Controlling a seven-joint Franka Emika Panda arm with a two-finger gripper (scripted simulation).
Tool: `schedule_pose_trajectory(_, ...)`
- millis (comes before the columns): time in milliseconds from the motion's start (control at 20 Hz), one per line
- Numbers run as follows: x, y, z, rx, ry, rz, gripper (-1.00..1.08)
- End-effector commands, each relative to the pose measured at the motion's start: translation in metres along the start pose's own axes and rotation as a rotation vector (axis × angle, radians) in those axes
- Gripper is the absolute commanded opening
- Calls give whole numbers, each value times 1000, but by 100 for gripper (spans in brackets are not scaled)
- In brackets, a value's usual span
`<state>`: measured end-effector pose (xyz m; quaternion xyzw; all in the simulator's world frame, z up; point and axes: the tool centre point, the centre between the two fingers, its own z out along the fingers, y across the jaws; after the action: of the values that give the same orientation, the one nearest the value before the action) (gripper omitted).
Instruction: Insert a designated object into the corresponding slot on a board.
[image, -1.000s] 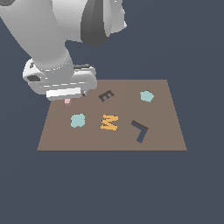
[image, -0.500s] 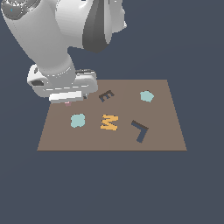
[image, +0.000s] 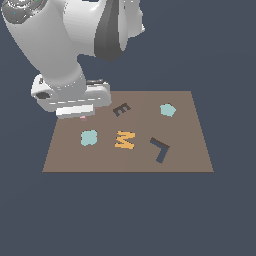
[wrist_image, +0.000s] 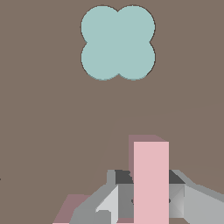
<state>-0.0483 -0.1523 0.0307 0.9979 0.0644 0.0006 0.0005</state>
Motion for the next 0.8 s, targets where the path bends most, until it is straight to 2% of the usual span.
schedule_pose_trajectory(0,0,-1,1,1,-1,-2,-100)
schedule_pose_trajectory(750,-4,-8,-3,1,-1,51,-100)
